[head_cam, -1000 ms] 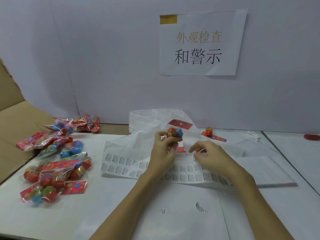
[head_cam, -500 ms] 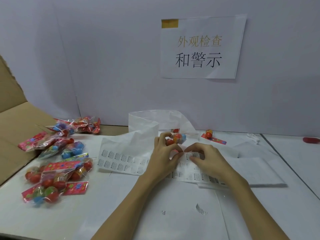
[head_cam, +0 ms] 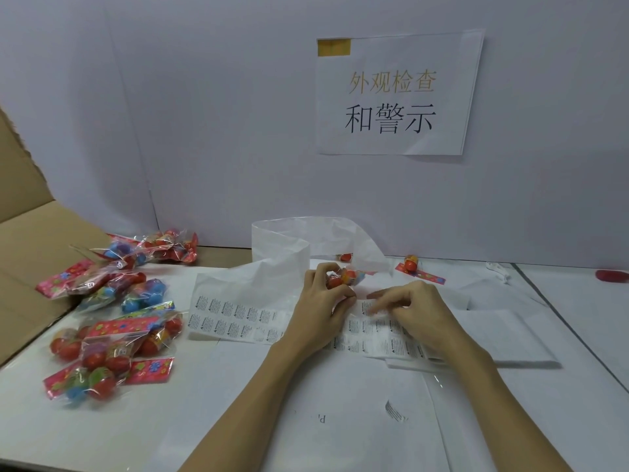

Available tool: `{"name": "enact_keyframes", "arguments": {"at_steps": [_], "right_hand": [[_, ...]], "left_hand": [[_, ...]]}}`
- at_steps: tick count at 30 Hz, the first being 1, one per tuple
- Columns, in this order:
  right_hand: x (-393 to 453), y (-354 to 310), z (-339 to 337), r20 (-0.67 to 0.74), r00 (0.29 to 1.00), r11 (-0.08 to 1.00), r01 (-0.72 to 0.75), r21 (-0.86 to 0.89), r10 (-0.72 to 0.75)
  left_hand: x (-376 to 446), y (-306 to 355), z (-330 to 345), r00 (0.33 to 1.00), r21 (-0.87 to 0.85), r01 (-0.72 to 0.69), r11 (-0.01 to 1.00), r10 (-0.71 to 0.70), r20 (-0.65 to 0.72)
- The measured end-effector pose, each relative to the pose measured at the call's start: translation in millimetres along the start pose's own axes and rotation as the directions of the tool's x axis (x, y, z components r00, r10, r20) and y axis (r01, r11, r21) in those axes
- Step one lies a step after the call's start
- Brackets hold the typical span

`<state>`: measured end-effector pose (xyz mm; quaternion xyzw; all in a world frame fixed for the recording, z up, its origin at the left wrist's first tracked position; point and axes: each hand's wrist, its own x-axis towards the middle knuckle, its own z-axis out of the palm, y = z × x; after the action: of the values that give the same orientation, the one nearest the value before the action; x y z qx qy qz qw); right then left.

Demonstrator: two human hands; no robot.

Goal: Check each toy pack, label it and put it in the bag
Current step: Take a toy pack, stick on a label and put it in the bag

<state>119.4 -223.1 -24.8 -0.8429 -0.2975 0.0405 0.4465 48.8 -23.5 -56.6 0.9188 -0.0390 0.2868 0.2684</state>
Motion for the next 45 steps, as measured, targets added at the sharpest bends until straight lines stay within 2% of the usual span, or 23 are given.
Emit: {"name": "enact_keyframes", "arguments": {"at_steps": [4, 12, 17, 22, 29, 35, 38, 42, 45], "right_hand": [[-2, 0, 0, -0.036, 0.999, 0.998, 0.039, 0.045, -0.037], [1, 4, -1, 0.029, 0.999, 1.0, 0.023, -0.005, -0.023], [0, 2, 2, -0.037, 0.995, 0.995, 0.095, -0.018, -0.096], [0, 4, 3, 0.012, 0.997, 0.996, 0.081, 0.037, -0.082], [1, 4, 5, -0.015, 0.997, 0.997, 0.08, -0.006, -0.08], [-2, -2, 6, 0.027, 0.996, 0.996, 0.083, -0.032, -0.082], [0, -2, 7, -0.013, 0.998, 0.998, 0.059, -0.028, -0.06], [1, -4, 9, -0.11, 0.994, 0.998, 0.032, 0.062, -0.025], [2, -7, 9, -0.193, 0.981, 0.983, 0.041, 0.176, -0.006]], "left_hand": [[1, -1, 0, 1.0, -0.032, 0.027, 0.999, -0.027, 0.002], [2, -2, 2, 1.0, 0.02, 0.017, 1.0, -0.018, 0.003], [1, -3, 2, 0.999, -0.01, 0.04, 0.999, -0.04, 0.008], [2, -3, 2, 0.999, -0.015, 0.046, 0.999, -0.045, 0.028], [2, -3, 2, 0.997, -0.04, 0.074, 0.996, -0.072, 0.04], [2, -2, 1, 0.997, -0.028, 0.068, 0.997, -0.067, 0.045], [2, -3, 2, 0.997, -0.031, 0.07, 0.997, -0.069, 0.043], [2, -3, 2, 0.996, -0.068, 0.087, 0.994, -0.085, 0.02], [5, 1, -3, 0.988, -0.229, 0.119, 0.966, -0.138, -0.067]]}}
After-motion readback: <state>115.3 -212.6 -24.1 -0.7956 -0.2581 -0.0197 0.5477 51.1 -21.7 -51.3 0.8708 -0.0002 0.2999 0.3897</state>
